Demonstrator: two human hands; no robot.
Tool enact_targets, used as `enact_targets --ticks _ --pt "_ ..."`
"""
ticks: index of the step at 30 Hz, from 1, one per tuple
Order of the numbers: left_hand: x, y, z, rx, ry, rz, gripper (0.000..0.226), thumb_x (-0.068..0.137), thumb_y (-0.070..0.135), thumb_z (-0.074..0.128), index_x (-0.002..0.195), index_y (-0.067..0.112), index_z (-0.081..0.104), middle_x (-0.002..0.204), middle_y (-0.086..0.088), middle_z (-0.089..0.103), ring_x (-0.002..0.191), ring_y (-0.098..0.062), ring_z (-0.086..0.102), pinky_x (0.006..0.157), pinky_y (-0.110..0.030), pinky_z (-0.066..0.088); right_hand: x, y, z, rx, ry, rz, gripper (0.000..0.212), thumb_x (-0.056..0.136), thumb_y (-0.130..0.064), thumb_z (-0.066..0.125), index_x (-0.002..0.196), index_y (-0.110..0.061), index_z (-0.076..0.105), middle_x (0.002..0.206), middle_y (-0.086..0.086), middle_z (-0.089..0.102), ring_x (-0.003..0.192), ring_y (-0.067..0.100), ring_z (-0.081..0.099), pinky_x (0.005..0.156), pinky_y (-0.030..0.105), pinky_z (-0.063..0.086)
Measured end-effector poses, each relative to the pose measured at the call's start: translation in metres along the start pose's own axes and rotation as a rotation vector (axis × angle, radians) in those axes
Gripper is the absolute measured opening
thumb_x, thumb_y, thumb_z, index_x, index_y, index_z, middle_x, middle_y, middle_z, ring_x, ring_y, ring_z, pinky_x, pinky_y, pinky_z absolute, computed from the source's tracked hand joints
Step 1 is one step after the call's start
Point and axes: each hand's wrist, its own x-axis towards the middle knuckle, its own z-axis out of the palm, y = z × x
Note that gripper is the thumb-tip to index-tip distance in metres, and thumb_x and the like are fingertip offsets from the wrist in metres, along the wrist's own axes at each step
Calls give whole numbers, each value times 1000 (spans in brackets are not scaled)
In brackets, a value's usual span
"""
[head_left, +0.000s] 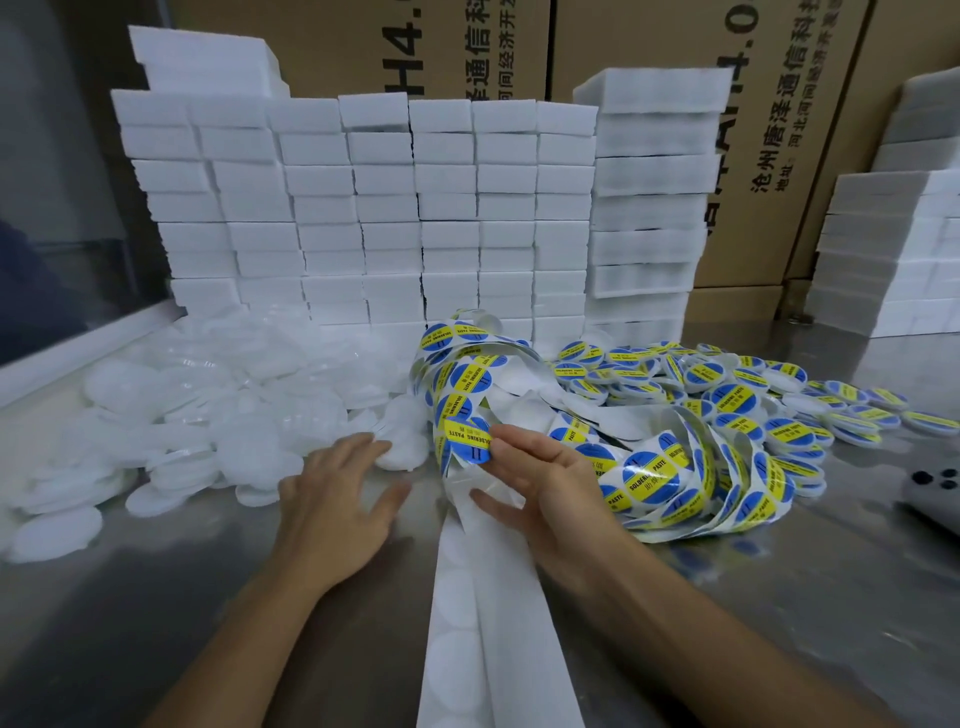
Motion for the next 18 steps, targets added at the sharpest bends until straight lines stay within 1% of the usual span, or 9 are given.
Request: enact_targets --ticks 1,3,5,8,9,11,15,17,18 --pt "0 2 4 53 -75 32 54 87 59 54 137 40 47 152 15 37 137 -16 33 100 -46 30 0 0 -1 -5 10 -8 21 86 -8 71 105 -16 75 105 6 76 100 17 72 90 45 57" --pt "1 7 13 146 -235 65 62 92 61 41 149 47 22 160 21 13 147 -12 14 107 -50 23 1 -1 -1 -31 18 -15 25 89 -9 69 112 -18 72 107 5 76 104 16 70 87 40 58" --pt "1 10 18 186 -338 19 64 93 64 30 151 46 12 161 22 9 148 -11 9 109 -54 19 0 -1 -1 -71 24 -4 21 89 -10 69 106 -21 75 105 1 76 102 13 70 87 38 57" --pt "2 10 20 180 -294 -20 62 93 62 34 149 38 26 155 17 30 143 -11 25 106 -50 22 0 0 0 -101 32 2 20 87 -11 70 95 -27 78 103 -3 77 100 10 70 90 38 53" --pt "2 10 19 165 -251 -11 57 92 60 39 144 36 36 147 15 41 138 -12 33 102 -48 25 1 0 0 -99 36 1 20 87 -11 71 92 -28 79 102 -3 77 101 10 70 91 38 52" --pt "2 12 18 145 -171 23 44 89 57 49 126 33 55 121 10 54 122 -16 49 90 -41 32 2 -1 -1 -89 46 -2 19 86 -12 72 87 -30 79 100 -4 77 100 10 70 91 39 52" --pt "4 13 16 49 -67 1 34 80 53 69 94 23 72 90 2 59 90 -22 63 77 -34 41 3 -4 -2 -88 54 -9 16 82 -17 77 80 -32 78 88 -8 76 84 3 71 86 37 53" --pt "4 14 14 111 -11 -33 34 75 57 72 75 23 72 82 4 59 82 -21 62 72 -32 34 3 -5 -4 -96 49 -4 15 80 -17 78 89 -30 77 92 -6 77 87 4 72 87 38 53" --pt "4 15 13 165 10 -39 36 73 60 71 73 24 71 83 5 58 82 -20 61 72 -32 30 4 -4 -4 -100 46 1 19 80 -18 79 96 -29 76 96 -4 77 92 6 72 89 39 53"
